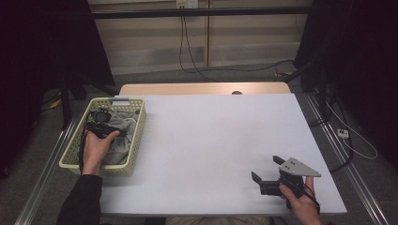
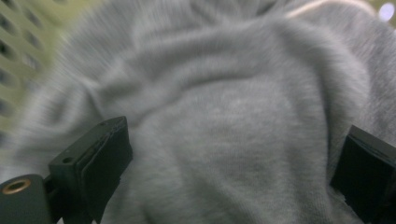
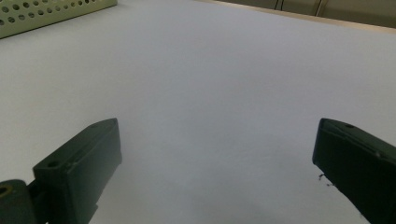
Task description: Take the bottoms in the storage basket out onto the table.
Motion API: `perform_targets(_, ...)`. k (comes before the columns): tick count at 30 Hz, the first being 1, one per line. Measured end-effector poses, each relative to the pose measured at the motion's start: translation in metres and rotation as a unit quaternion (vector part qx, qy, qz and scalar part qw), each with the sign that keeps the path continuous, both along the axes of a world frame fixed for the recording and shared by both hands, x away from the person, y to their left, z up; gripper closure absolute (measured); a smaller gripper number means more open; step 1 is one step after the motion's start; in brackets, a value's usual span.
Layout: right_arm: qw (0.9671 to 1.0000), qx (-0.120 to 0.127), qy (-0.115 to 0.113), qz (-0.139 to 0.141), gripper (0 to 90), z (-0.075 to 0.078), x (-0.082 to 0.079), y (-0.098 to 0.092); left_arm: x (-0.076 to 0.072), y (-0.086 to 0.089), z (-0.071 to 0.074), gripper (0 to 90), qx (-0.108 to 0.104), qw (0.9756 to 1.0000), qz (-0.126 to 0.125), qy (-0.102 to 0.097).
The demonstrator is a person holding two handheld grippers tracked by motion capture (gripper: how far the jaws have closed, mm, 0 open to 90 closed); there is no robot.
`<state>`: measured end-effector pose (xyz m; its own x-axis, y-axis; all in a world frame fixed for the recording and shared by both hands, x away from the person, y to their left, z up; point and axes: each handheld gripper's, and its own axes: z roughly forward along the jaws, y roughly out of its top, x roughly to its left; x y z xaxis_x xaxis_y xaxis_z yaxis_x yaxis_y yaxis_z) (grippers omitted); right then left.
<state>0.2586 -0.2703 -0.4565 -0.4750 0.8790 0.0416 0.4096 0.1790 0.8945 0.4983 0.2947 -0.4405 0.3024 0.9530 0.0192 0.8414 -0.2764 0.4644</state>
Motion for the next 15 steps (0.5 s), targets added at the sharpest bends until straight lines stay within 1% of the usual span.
perform_targets(1,1.0,0.0,0.0,0.001,1.4,-0.0002,0.0002,0.0001,0.0006,0.0014,-0.0041,4.7,-0.009,0.9999,0.003,0.007)
perform_targets(2,1.0,0.0,0.0,0.001,1.4,-0.0002,0.0002,0.0001,0.0006,0.0014,-0.0041,3.0,-0.009,0.9999,0.003,0.007)
perform_targets(3,1.0,-0.002,0.003,0.001,1.4,-0.0007,0.0003,0.0005,0.0008,0.0028,-0.0052,2.4,-0.013,0.9999,-0.001,0.01)
perform_targets(5,1.0,-0.004,0.004,0.002,1.4,-0.001,0.0005,0.0005,0.0003,0.0033,-0.0092,0.1,-0.028,0.9995,-0.004,0.013)
perform_targets(6,1.0,-0.004,0.004,0.002,1.4,-0.001,0.0005,0.0005,0.0003,0.0033,-0.0092,0.0,-0.028,0.9995,-0.004,0.013)
perform_targets(7,1.0,-0.004,0.004,0.002,1.4,-0.001,0.0004,0.0006,0.0004,0.0045,-0.0107,0.0,-0.037,0.9992,0.0,0.014)
perform_targets(8,1.0,-0.004,0.004,0.002,1.4,-0.001,0.0004,0.0006,0.0005,0.0041,-0.0112,0.0,-0.036,0.9993,0.002,0.012)
perform_targets(10,1.0,-0.004,0.004,0.003,1.4,-0.001,0.0002,0.0007,0.001,0.0031,-0.0108,0.0,-0.036,0.9991,0.007,0.021)
perform_targets(12,1.0,-0.006,0.006,0.001,1.3,-0.0016,0.0006,0.0008,0.002,0.0013,-0.0116,0.0,-0.039,0.9988,0.018,0.024)
perform_targets(13,1.0,-0.006,0.007,0.001,1.4,-0.0018,0.0011,0.0007,0.0033,0.0014,-0.0113,0.0,-0.036,0.9988,0.016,0.029)
perform_targets(15,1.0,-0.006,0.006,-0.001,1.4,-0.0016,0.0015,0.0007,0.0036,0.0013,-0.0115,0.0,-0.039,0.9986,0.019,0.029)
